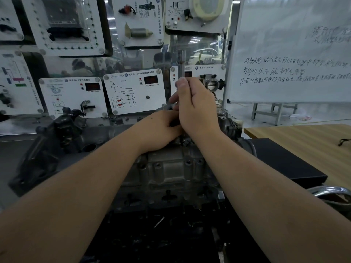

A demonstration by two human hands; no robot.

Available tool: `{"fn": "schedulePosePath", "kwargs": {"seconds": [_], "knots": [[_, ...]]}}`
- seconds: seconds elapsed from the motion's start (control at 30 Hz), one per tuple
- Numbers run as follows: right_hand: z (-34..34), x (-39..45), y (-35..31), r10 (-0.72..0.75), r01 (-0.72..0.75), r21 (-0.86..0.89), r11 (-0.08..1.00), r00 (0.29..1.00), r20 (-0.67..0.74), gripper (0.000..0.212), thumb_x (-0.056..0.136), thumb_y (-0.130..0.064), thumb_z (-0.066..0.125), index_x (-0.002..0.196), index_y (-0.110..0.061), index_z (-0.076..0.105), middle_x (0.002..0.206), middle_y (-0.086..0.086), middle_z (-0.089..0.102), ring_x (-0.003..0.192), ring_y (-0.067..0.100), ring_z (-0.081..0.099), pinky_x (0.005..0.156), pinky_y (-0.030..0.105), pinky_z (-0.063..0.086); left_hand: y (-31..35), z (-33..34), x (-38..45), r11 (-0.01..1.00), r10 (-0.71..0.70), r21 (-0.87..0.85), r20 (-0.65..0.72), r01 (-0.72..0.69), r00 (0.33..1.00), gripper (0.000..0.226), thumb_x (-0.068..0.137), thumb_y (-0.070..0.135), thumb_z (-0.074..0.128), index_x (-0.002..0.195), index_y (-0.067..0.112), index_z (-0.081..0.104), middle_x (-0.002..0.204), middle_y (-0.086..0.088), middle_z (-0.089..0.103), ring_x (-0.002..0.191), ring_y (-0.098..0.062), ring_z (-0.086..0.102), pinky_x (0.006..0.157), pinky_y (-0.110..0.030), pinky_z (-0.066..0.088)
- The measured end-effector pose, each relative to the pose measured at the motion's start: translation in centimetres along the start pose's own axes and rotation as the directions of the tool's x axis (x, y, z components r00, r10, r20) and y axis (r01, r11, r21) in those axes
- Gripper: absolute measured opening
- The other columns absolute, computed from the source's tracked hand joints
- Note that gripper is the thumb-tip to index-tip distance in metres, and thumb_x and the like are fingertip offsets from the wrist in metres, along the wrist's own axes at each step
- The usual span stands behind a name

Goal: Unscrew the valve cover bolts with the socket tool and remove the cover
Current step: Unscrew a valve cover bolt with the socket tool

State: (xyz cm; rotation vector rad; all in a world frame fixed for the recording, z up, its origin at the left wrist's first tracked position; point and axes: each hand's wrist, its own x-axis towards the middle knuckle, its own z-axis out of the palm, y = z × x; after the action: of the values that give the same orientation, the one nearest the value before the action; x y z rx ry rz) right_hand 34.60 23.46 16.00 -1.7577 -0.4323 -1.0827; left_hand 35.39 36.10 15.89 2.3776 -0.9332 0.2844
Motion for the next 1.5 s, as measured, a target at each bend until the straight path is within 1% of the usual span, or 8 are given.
{"fn": "schedulePosePath", "kwargs": {"seconds": [0.17, 0.37, 0.53, 0.73, 0.87, 1.07, 1.27, 1.5], "knots": [[-0.12, -0.02, -0.10, -0.032, 0.033, -0.032, 0.999, 0.999, 0.022, 0.012, 0.103, -0.035, 0.056, 0.105, -0.023, 0.054, 0.074, -0.003, 0.071, 0.069, 0.012, 0.068, 0.067, 0.039, 0.056, 0.01, -0.07, -0.10, 1.000, 0.006, -0.001, -0.033, -0.006, 0.999, 0.018, 0.097, 0.037, 0.062, 0.084, 0.047, 0.055, 0.082, 0.015, 0.068, 0.079, 0.006, 0.062, 0.062, -0.011, 0.043], [0.02, 0.03, 0.30, -0.018, 0.018, -0.057, 0.998, 1.000, -0.008, 0.027, 0.108, -0.029, 0.044, 0.102, -0.012, 0.064, 0.075, -0.012, 0.067, 0.064, 0.001, 0.062, 0.062, 0.021, 0.050, 0.09, 0.06, -0.03, 1.000, -0.018, -0.001, -0.001, 0.018, 1.000, 0.014, 0.100, 0.037, 0.056, 0.087, 0.043, 0.058, 0.088, 0.012, 0.069, 0.078, -0.003, 0.063, 0.074, -0.026, 0.050], [-0.07, -0.08, 0.00, -0.041, 0.041, -0.042, 0.998, 0.999, 0.010, 0.018, 0.103, -0.038, 0.053, 0.105, -0.022, 0.059, 0.073, -0.002, 0.071, 0.066, 0.006, 0.067, 0.063, 0.028, 0.054, 0.19, -0.07, -0.13, 0.999, -0.004, 0.031, -0.034, 0.005, 0.999, 0.025, 0.099, 0.034, 0.060, 0.078, 0.045, 0.053, 0.068, 0.019, 0.064, 0.070, 0.014, 0.059, 0.058, -0.005, 0.039], [-0.02, -0.05, 0.18, -0.052, 0.052, -0.037, 0.998, 0.999, -0.014, 0.023, 0.106, -0.030, 0.048, 0.100, -0.013, 0.062, 0.075, -0.012, 0.067, 0.067, -0.007, 0.062, 0.061, 0.018, 0.049, 0.14, 0.02, -0.07, 1.000, -0.003, -0.001, -0.027, 0.003, 1.000, 0.018, 0.098, 0.037, 0.059, 0.082, 0.044, 0.056, 0.078, 0.015, 0.065, 0.072, 0.008, 0.061, 0.060, -0.012, 0.039], [0.07, -0.11, 0.15, -0.030, 0.030, -0.035, 0.999, 1.000, -0.003, 0.031, 0.106, -0.031, 0.043, 0.102, -0.010, 0.065, 0.078, -0.008, 0.069, 0.067, -0.006, 0.060, 0.065, 0.023, 0.050, 0.01, -0.06, -0.03, 0.999, -0.008, -0.033, -0.005, 0.008, 1.000, 0.013, 0.100, 0.034, 0.057, 0.089, 0.039, 0.062, 0.087, 0.007, 0.071, 0.077, -0.006, 0.064, 0.077, -0.034, 0.053], [-0.10, -0.10, -0.06, -0.042, 0.043, -0.067, 0.997, 0.999, 0.018, 0.021, 0.103, -0.032, 0.057, 0.114, -0.014, 0.058, 0.076, -0.009, 0.068, 0.071, 0.007, 0.066, 0.066, 0.028, 0.054, 0.14, -0.12, -0.18, 1.000, 0.019, -0.017, -0.040, -0.019, 0.999, 0.019, 0.098, 0.034, 0.061, 0.084, 0.045, 0.054, 0.078, 0.013, 0.066, 0.074, 0.004, 0.062, 0.060, -0.015, 0.039], [-0.06, -0.03, 0.03, -0.002, 0.002, -0.065, 0.998, 1.000, -0.007, 0.023, 0.108, -0.026, 0.044, 0.106, -0.012, 0.062, 0.076, -0.011, 0.065, 0.070, 0.006, 0.063, 0.071, 0.034, 0.055, 0.08, 0.09, -0.05, 0.999, -0.020, -0.048, -0.003, 0.020, 1.000, 0.014, 0.099, 0.034, 0.057, 0.090, 0.045, 0.057, 0.088, 0.012, 0.071, 0.079, 0.000, 0.064, 0.073, -0.026, 0.048], [-0.20, -0.18, -0.20, -0.044, 0.045, -0.094, 0.995, 0.999, 0.007, 0.021, 0.105, -0.030, 0.053, 0.113, -0.012, 0.059, 0.080, -0.006, 0.070, 0.074, 0.011, 0.066, 0.068, 0.033, 0.054, 0.20, -0.04, -0.19, 0.999, 0.018, -0.032, -0.029, -0.019, 0.999, 0.015, 0.097, 0.036, 0.060, 0.086, 0.045, 0.056, 0.083, 0.011, 0.069, 0.078, 0.001, 0.063, 0.068, -0.024, 0.046]]}}
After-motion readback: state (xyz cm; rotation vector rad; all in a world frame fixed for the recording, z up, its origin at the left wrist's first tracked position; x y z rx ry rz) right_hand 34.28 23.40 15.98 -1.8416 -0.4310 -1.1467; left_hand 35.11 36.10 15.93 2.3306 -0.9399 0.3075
